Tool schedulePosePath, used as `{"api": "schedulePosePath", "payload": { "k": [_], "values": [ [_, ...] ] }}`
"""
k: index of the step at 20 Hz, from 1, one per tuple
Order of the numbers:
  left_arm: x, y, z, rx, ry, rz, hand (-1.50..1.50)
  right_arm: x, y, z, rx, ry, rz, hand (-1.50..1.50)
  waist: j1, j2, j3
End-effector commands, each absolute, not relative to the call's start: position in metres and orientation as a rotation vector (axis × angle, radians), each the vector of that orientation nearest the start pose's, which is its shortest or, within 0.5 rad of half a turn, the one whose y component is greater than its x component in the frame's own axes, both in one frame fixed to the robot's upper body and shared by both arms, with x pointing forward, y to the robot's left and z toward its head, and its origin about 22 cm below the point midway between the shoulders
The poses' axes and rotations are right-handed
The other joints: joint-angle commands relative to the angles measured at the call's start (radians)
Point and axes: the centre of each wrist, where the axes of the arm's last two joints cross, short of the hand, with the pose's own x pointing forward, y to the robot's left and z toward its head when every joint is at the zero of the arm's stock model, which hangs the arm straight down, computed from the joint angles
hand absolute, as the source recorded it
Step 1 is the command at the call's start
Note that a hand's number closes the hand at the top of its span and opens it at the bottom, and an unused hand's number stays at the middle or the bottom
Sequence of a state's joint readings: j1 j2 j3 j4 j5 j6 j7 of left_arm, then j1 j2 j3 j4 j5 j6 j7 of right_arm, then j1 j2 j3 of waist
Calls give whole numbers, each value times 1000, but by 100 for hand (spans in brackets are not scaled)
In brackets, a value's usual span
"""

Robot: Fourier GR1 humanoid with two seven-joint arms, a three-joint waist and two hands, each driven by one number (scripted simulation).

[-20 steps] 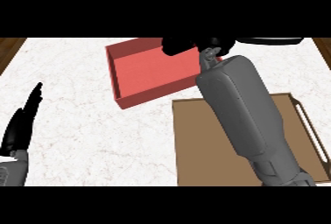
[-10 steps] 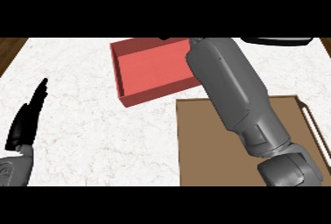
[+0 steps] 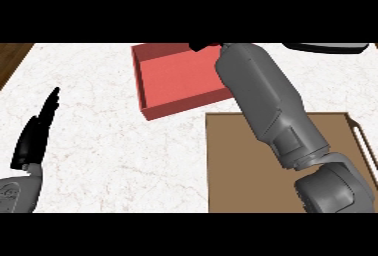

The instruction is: Pick the pear from the tray and place it in the cardboard box

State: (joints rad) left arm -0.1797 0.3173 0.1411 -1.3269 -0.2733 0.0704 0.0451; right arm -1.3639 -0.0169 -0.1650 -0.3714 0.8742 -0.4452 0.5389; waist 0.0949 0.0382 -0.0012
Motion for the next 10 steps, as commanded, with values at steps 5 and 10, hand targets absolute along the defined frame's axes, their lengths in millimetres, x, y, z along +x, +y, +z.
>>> {"api": "schedulePosePath", "payload": {
  "k": [5, 10],
  "values": [
    [287, 335, 24, 578, -1440, -288, 0, 461, -67, 147, -853, -1374, 346, -150, 15, 11, 1],
    [289, 336, 26, 591, -1443, -271, 0, 464, -68, 164, -861, -1529, 269, -150, 6, 4, 1]
  ]
}}
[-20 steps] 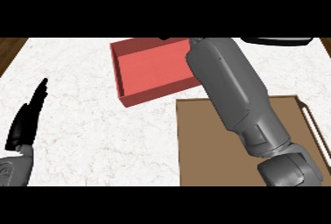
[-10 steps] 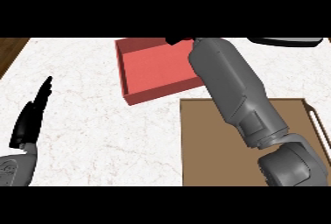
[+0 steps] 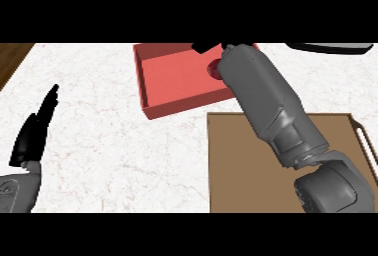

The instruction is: Pick the pear from the tray and place it in the cardboard box

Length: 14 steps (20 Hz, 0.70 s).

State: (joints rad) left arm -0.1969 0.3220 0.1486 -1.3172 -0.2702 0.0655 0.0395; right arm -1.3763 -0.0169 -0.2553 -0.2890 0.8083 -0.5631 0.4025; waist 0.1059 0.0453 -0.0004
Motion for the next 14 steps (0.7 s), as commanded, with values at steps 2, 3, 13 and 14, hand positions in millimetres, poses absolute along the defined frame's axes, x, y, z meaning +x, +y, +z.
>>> {"api": "schedulePosePath", "payload": {
  "k": [2, 3, 13, 14],
  "values": [
    [295, 329, 32, 599, -1439, -272, 0, 465, -68, 174, -866, -1597, 190, -150, -7, -5, 1],
    [297, 335, 43, 592, -1457, -277, 0, 468, -78, 177, -884, -1606, 165, -150, -1, -4, 1],
    [276, 350, 22, 603, -1392, -247, 0, 471, -111, 173, -737, -1739, -100, -150, -62, -31, 1],
    [273, 363, 23, 645, -1377, -240, 0, 472, -123, 172, -730, -1725, -97, -150, -81, -38, 1]
  ]
}}
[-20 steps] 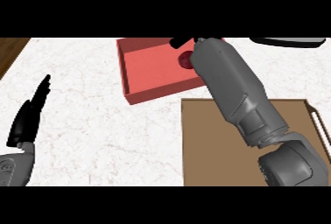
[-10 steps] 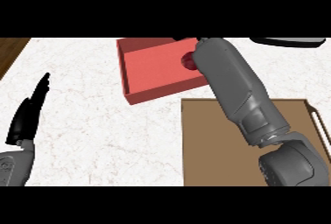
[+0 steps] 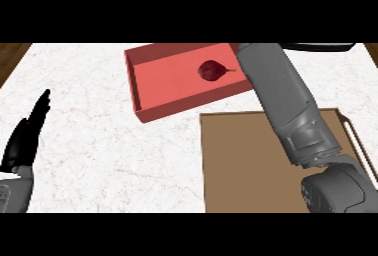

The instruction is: Pick the pear from the tray and place it in the cardboard box

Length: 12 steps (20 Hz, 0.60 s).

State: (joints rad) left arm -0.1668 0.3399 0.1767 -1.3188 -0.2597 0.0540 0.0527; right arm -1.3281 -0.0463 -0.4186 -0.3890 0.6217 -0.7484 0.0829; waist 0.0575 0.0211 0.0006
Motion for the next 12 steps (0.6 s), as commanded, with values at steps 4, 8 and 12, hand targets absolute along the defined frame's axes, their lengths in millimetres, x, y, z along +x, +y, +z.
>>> {"api": "schedulePosePath", "payload": {
  "k": [4, 8, 12],
  "values": [
    [278, 362, 23, 648, -1368, -214, 0, 471, -171, 157, -754, -1697, -127, -150, -62, -21, 0],
    [245, 363, 13, 668, -1338, -185, 0, 458, -178, 142, -771, -1669, -89, -150, -73, -34, -1],
    [255, 383, 19, 679, -1342, -176, 0, 438, -226, 124, -772, -1674, -70, -150, -101, -37, -1]
  ]
}}
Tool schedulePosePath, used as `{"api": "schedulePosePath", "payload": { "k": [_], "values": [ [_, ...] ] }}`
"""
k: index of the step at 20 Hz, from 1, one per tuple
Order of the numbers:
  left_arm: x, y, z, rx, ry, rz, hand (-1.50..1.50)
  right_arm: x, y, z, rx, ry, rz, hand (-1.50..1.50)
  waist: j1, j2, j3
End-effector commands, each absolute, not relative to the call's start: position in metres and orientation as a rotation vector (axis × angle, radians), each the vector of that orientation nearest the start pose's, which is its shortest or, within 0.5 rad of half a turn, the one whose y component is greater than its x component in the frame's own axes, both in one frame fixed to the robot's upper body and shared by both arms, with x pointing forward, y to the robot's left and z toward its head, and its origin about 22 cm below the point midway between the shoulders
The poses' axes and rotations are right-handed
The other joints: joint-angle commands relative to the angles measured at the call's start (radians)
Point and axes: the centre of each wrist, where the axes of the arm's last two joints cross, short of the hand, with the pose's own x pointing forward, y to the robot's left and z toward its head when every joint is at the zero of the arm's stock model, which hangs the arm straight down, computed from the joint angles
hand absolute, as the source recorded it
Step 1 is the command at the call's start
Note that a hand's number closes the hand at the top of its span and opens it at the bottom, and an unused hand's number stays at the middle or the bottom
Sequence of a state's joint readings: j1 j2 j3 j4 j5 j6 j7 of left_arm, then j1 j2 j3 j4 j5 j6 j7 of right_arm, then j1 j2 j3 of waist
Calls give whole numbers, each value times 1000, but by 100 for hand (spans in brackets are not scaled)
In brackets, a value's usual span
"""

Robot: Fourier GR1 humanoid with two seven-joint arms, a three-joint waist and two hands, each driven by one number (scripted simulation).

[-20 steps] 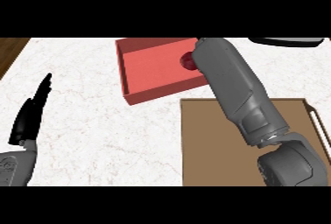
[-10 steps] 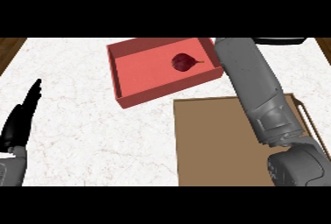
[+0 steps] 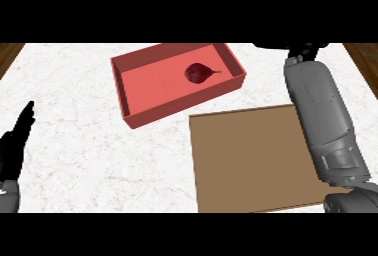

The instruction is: Pick the pear from the tray and place it in the cardboard box

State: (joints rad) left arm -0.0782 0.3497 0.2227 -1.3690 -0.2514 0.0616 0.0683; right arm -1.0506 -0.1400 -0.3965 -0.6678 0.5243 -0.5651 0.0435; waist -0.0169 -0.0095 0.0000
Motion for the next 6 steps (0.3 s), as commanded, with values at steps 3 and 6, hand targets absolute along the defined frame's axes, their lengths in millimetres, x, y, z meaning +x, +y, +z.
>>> {"api": "schedulePosePath", "payload": {
  "k": [3, 6],
  "values": [
    [254, 358, 11, 689, -1345, -197, 0, 421, -244, 138, -748, -1669, -26, -150, -14, -2, -1],
    [254, 368, 18, 650, -1348, -196, 0, 395, -256, 120, -744, -1641, 24, -150, -6, 1, 0]
  ]
}}
